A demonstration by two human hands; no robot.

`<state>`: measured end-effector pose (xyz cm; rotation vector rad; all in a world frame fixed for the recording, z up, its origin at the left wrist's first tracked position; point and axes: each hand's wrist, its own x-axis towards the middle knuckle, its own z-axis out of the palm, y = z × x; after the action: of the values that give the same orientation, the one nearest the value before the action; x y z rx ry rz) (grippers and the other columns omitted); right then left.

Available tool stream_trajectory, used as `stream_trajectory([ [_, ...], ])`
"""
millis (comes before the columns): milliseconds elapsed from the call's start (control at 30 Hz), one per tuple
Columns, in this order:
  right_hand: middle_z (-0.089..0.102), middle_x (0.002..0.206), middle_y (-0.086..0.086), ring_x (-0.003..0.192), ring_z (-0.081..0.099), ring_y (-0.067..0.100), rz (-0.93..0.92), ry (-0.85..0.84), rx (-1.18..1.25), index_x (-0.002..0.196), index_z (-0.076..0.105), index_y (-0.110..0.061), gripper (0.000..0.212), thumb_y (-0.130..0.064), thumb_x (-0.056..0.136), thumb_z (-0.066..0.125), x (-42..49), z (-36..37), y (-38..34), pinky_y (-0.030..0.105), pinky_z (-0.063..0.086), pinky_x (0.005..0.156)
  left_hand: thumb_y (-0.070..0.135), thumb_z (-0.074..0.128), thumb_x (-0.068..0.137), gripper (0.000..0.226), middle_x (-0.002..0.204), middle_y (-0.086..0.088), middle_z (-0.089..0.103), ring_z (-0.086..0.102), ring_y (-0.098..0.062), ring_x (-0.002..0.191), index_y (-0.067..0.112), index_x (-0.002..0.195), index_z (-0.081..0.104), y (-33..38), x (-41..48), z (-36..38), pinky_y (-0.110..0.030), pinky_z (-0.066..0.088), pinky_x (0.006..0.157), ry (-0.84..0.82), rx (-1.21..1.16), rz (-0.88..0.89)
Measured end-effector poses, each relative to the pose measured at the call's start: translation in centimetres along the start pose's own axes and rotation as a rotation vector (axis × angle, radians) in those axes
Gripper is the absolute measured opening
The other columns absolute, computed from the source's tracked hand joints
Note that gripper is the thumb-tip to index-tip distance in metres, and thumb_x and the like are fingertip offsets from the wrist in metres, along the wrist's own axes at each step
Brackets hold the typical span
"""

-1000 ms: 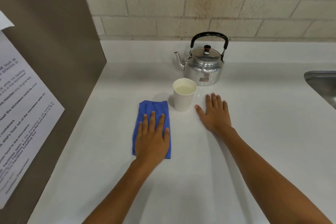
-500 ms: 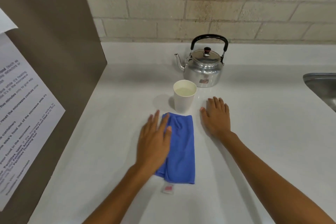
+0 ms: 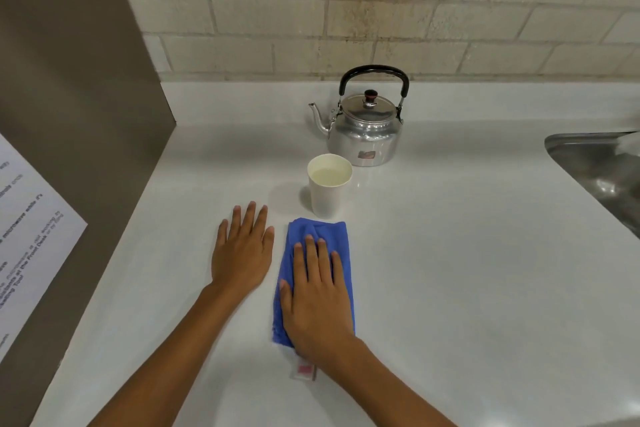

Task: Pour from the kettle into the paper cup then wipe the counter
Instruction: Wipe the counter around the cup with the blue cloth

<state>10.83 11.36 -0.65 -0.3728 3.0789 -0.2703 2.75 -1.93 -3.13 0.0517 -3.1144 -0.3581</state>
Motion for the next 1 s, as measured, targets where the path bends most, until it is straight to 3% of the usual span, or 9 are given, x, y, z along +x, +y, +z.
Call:
stream_trajectory([
  [67,-0.002,0.157,0.012,0.143,-0.005,0.03,-0.024,0.023,-0.033,0.146,0.002,-0.009,0.055,-0.036,0.098,0.009,-1.2,-0.2,1.0,0.051,-0.014,0.115,0.039,0.011,0.096,0.052,0.156,0.0,-0.003,-0.007,-0.018,0.143,0.023,0.144,-0.002,-0.1,0.0,0.0,-0.037,-0.002,0.116,0.002,0.003,0.005],
  [167,0.034,0.148,0.011,0.136,0.031,0.03,-0.02,0.069,-0.062,0.14,0.035,-0.011,0.06,-0.034,0.096,0.001,-3.2,-0.7,4.2,0.045,0.011,0.107,0.039,0.011,0.096,0.052,0.156,0.001,-0.005,-0.009,-0.018,0.142,0.022,0.144,-0.003,-0.2,-0.1,0.0,-0.036,-0.004,0.116,0.009,0.008,0.018],
  [233,0.041,0.144,0.012,0.133,0.038,0.032,0.007,0.092,-0.075,0.136,0.041,-0.009,0.056,-0.032,0.096,0.009,-3.7,-0.8,7.2,0.043,0.017,0.107,0.038,0.011,0.096,0.052,0.156,0.001,-0.005,-0.01,-0.018,0.142,0.023,0.144,-0.004,-0.2,-0.2,0.0,-0.037,-0.004,0.116,0.008,0.006,0.022],
  [433,-0.004,0.157,0.013,0.144,-0.003,0.034,0.232,0.027,-0.098,0.146,0.0,-0.011,0.057,-0.033,0.095,0.011,1.0,-1.5,8.8,0.052,0.0,0.116,0.038,0.01,0.096,0.053,0.156,0.001,-0.006,-0.01,-0.019,0.142,0.022,0.143,-0.005,-0.1,-0.2,0.1,-0.037,-0.003,0.116,0.014,0.01,0.023],
  [533,0.022,0.153,0.013,0.14,0.02,0.034,0.141,0.065,-0.151,0.143,0.025,-0.009,0.057,-0.03,0.092,0.011,-0.9,-1.4,7.6,0.055,0.014,0.115,0.038,0.01,0.095,0.052,0.156,0.002,-0.007,-0.011,-0.018,0.142,0.023,0.143,-0.006,-0.2,-0.1,0.2,-0.037,-0.003,0.116,0.013,-0.002,0.022],
  [633,0.035,0.148,0.007,0.136,0.033,0.03,0.005,0.027,-0.123,0.139,0.036,-0.013,0.06,-0.032,0.095,0.001,-4.0,-1.6,9.7,0.044,0.018,0.106,0.039,0.009,0.095,0.053,0.156,0.002,-0.008,-0.011,-0.017,0.142,0.024,0.142,-0.009,-0.4,0.0,0.3,-0.037,-0.003,0.116,0.016,0.004,0.024],
  [767,0.024,0.152,0.004,0.14,0.024,0.031,0.099,0.058,-0.087,0.143,0.027,-0.018,0.06,-0.036,0.088,0.01,-2.3,-2.7,15.7,0.041,0.006,0.112,0.039,0.01,0.095,0.053,0.155,0.001,-0.009,-0.012,-0.018,0.142,0.023,0.142,-0.01,-0.4,-0.2,0.2,-0.036,-0.004,0.116,0.023,0.007,0.018],
  [900,-0.003,0.158,0.002,0.145,-0.001,0.025,0.25,0.043,-0.132,0.146,0.002,-0.021,0.056,-0.037,0.093,0.008,3.5,-2.7,17.9,0.047,0.0,0.116,0.038,0.009,0.095,0.053,0.155,0.001,-0.009,-0.012,-0.018,0.142,0.024,0.142,-0.011,0.0,-0.3,0.3,-0.037,-0.003,0.116,0.027,0.015,0.008],
  [1000,-0.002,0.158,0.003,0.145,-0.004,0.025,0.166,0.036,-0.097,0.146,0.0,-0.018,0.053,-0.029,0.098,0.02,7.2,-2.4,15.6,0.047,-0.001,0.117,0.038,0.01,0.095,0.053,0.155,0.001,-0.009,-0.012,-0.017,0.142,0.024,0.142,-0.01,0.0,-0.3,0.3,-0.036,-0.003,0.116,0.024,0.013,0.011],
])
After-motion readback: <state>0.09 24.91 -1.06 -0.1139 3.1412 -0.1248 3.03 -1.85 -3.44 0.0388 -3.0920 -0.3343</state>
